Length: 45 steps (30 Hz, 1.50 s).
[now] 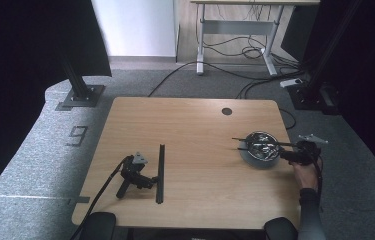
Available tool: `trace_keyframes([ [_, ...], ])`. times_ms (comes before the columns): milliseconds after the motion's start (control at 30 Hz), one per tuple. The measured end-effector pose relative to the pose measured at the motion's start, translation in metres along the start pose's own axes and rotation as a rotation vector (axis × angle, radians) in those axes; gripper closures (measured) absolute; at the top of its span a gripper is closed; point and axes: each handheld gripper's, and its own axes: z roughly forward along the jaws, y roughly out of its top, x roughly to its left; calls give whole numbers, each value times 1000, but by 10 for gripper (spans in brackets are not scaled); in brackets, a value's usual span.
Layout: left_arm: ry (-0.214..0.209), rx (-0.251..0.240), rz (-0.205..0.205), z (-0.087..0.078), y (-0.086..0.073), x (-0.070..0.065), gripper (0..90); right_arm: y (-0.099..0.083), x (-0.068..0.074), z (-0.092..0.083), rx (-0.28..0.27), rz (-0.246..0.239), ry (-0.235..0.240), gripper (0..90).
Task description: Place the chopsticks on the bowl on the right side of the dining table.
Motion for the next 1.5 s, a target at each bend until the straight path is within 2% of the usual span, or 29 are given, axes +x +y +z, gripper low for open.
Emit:
trace_keyframes([
  [367, 0, 0, 0, 0, 0, 0, 0, -1, 6, 5, 19, -35, 31, 0],
  [467, 0, 0, 0, 0, 0, 0, 0, -1, 6, 4, 20, -46, 24, 0],
  [600, 0, 0, 0, 0, 0, 0, 0, -1, -2, 1, -9, -8, 23, 0],
  [700, 0, 0, 0, 0, 0, 0, 0, -1, -7, 0, -15, 2, 12, 0],
  [900, 0, 0, 0, 0, 0, 0, 0, -2, -15, 4, -22, 25, 47, 0],
  [1167, 0, 0, 0, 0, 0, 0, 0, -2, -13, 4, -20, 2, 90, 0],
  [1500, 0, 0, 0, 0, 0, 0, 0, -3, -8, 4, -8, -17, 101, 0],
])
